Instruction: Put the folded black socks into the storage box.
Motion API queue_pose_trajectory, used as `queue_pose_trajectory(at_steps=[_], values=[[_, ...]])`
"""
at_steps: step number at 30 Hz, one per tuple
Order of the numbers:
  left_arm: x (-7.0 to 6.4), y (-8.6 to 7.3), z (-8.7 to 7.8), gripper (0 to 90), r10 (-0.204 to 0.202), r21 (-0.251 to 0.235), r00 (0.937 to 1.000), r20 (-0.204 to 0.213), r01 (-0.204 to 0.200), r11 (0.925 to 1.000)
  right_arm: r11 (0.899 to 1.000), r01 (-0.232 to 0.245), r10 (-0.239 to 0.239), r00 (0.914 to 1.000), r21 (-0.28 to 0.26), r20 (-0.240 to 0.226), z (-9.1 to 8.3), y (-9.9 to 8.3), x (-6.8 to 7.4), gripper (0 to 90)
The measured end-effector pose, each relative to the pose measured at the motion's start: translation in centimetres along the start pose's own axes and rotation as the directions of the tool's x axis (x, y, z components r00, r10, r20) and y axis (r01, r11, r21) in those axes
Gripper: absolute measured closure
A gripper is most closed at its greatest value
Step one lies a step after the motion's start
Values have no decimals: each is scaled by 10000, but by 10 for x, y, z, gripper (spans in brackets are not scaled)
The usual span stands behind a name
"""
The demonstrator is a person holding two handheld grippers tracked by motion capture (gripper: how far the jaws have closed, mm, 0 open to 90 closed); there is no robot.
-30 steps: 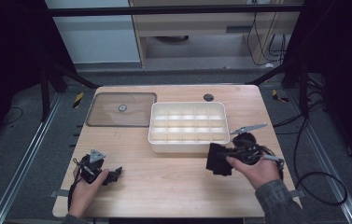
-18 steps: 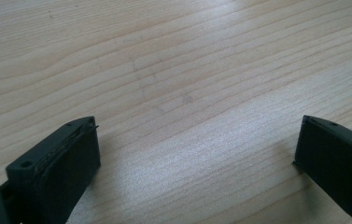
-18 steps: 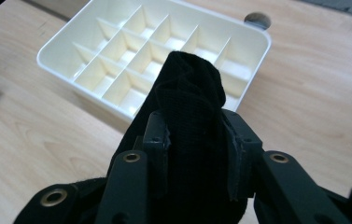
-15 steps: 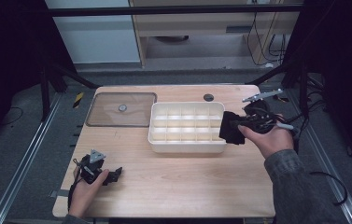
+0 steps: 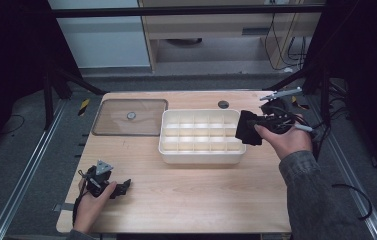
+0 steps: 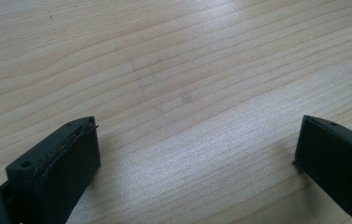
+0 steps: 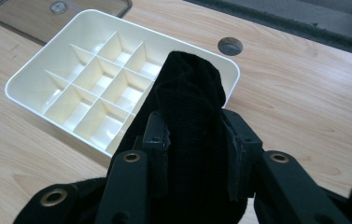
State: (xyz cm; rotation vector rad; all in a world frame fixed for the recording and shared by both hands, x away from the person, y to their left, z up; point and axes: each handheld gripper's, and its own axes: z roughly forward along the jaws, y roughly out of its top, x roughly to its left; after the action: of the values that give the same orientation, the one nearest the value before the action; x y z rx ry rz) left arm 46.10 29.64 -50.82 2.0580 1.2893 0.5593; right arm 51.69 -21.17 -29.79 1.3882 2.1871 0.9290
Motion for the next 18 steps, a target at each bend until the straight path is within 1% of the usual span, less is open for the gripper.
queue_pose_trajectory(at_steps=[8,11,18], values=[[0,0,0,0,2,-7,10000,3,-2,10000,10000,-65,65,9999,-30,82,0,1,-4,661],[0,0,0,0,5,-7,10000,6,-5,10000,9999,-102,103,9998,-76,150,1,2,-5,660],[0,0,0,0,12,-10,10000,10,-12,10000,9998,-196,197,9997,-74,123,7,3,-7,660]])
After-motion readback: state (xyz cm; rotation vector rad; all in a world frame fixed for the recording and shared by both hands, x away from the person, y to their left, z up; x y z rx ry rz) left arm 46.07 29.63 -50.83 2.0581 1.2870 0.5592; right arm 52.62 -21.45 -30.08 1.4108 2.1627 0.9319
